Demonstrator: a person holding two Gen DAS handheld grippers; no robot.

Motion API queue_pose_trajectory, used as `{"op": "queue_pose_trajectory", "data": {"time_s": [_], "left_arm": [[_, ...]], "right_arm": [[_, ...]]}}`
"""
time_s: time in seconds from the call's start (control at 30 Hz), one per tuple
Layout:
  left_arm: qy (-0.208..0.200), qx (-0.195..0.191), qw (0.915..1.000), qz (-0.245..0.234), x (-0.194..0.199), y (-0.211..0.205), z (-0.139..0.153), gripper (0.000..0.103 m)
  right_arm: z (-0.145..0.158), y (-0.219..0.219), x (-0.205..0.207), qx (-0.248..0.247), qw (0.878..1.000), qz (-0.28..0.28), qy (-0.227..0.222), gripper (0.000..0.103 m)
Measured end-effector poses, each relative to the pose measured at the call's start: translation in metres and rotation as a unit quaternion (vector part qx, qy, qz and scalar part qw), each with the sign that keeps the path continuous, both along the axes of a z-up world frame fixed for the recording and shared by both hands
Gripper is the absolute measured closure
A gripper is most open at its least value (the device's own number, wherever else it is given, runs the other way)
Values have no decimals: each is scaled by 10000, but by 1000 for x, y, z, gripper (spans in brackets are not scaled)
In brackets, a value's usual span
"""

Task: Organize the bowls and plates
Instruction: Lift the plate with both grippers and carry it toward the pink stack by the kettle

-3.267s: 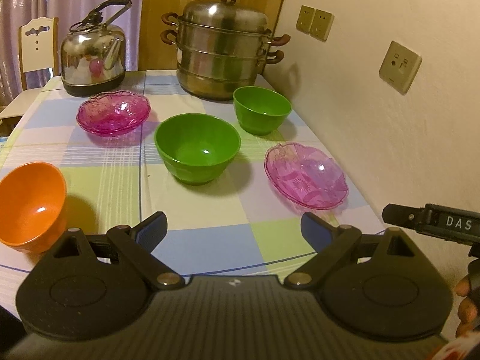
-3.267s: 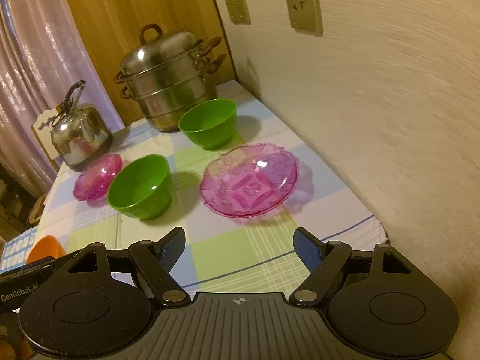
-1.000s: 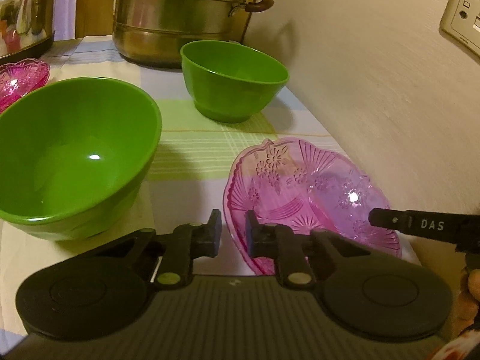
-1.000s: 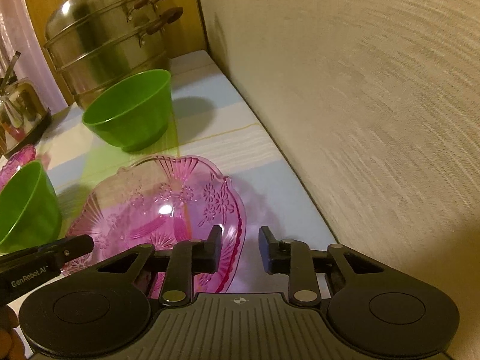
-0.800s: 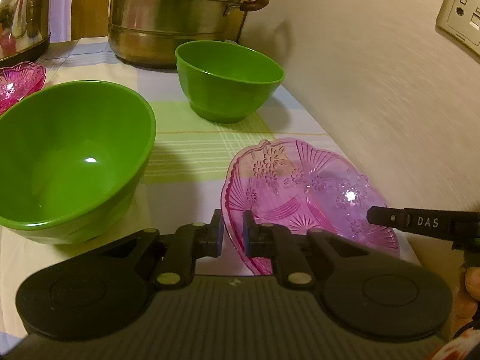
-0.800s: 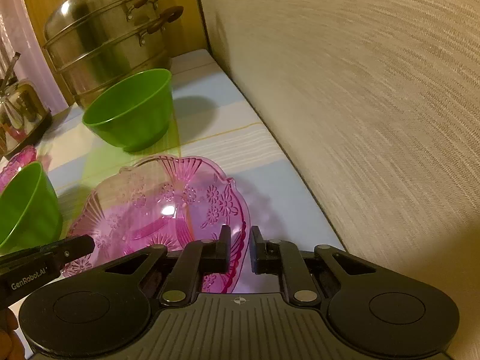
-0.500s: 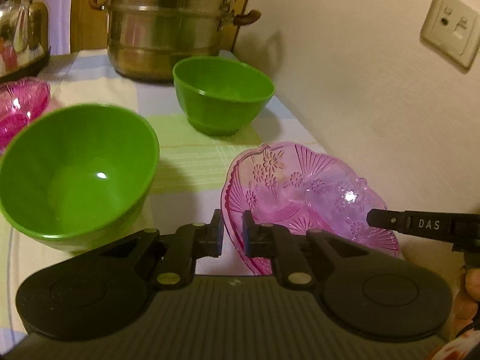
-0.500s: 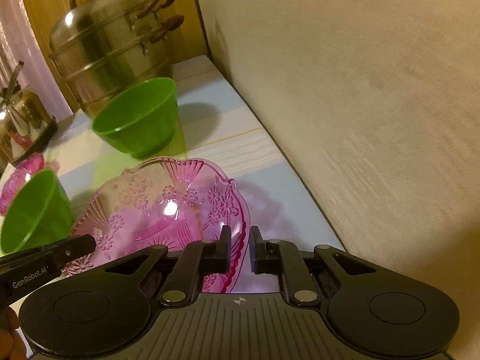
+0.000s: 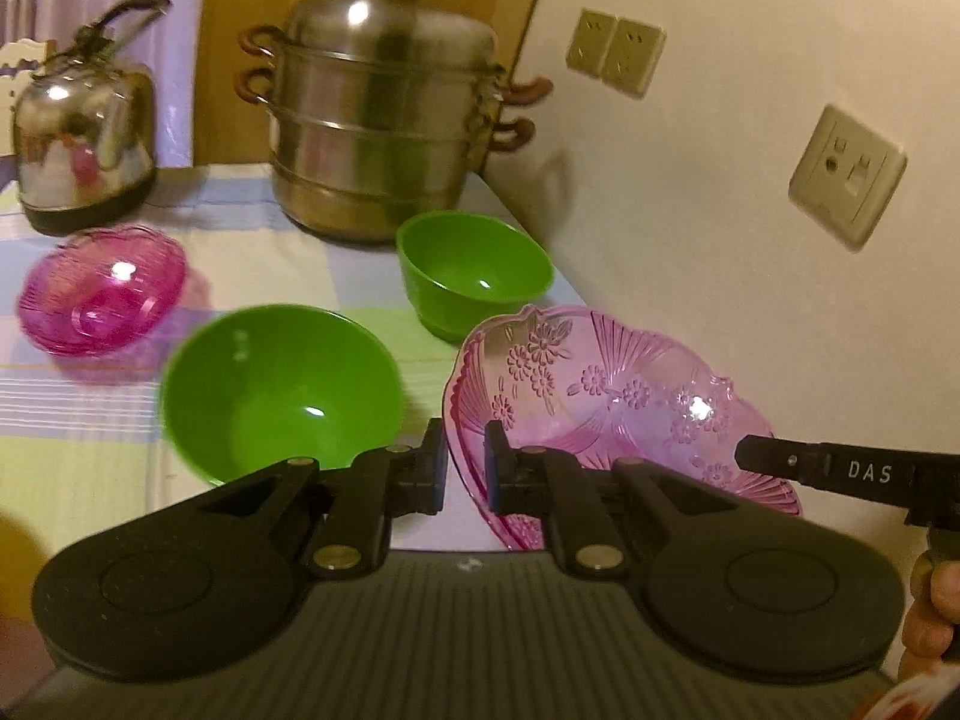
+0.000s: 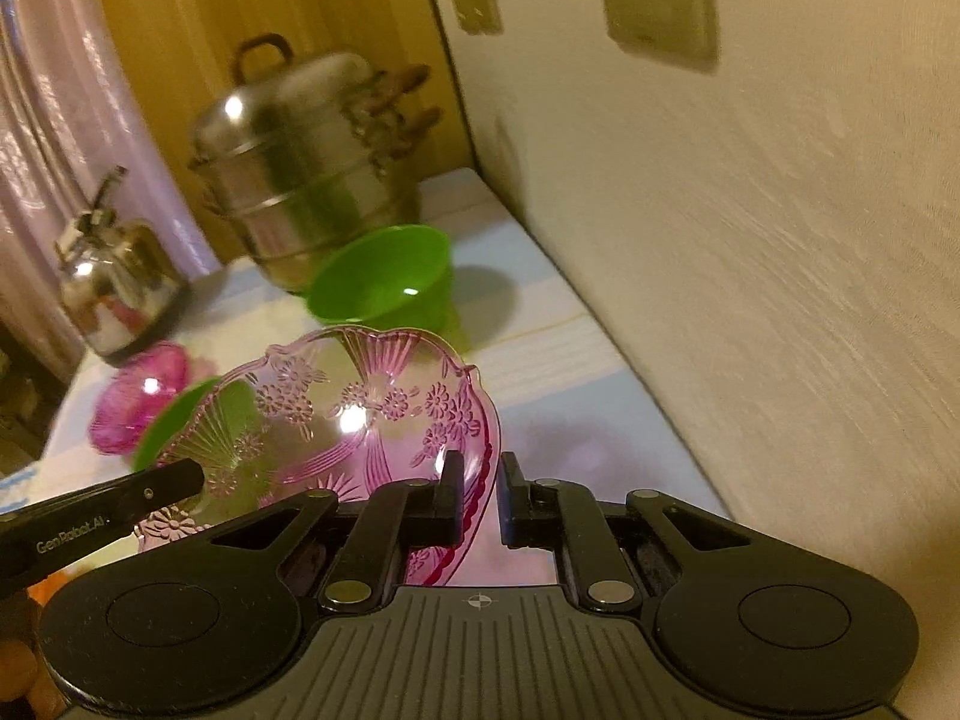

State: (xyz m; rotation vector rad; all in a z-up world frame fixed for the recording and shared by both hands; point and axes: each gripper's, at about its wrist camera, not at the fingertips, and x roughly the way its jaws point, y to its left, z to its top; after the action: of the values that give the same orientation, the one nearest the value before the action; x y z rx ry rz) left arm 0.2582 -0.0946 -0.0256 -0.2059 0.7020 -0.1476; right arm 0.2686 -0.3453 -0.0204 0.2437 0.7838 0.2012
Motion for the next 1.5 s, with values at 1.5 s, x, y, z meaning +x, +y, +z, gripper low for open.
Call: {"op": "queue_pose_trajectory", "data": {"time_s": [1.5], "left_arm": [[70,364,9867,1582,33,279,26,92]], "right_arm": [[14,297,86,85,9828,1823,-296,92]]}}
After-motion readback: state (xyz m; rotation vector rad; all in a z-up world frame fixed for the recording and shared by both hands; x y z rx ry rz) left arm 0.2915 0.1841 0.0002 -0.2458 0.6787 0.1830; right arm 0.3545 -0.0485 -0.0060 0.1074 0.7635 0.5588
